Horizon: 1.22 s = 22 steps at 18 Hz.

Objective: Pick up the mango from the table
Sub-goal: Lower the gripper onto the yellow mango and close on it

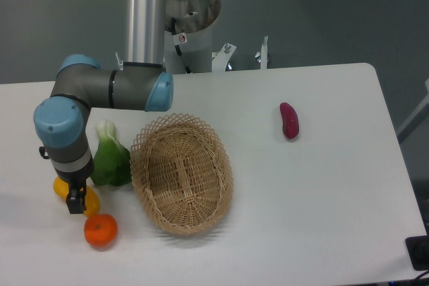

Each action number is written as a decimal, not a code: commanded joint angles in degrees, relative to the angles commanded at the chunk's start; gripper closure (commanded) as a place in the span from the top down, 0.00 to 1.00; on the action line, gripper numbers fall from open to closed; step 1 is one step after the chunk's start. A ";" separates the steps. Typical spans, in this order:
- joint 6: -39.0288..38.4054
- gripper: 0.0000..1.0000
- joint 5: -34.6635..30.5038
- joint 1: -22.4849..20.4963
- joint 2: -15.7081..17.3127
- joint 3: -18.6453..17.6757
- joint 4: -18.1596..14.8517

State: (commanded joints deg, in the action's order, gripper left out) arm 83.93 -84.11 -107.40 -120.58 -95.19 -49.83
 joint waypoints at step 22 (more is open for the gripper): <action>-9.31 0.58 0.09 1.67 -2.29 2.02 2.90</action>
State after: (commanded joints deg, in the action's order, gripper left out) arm 74.62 -84.02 -105.73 -122.87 -93.16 -46.93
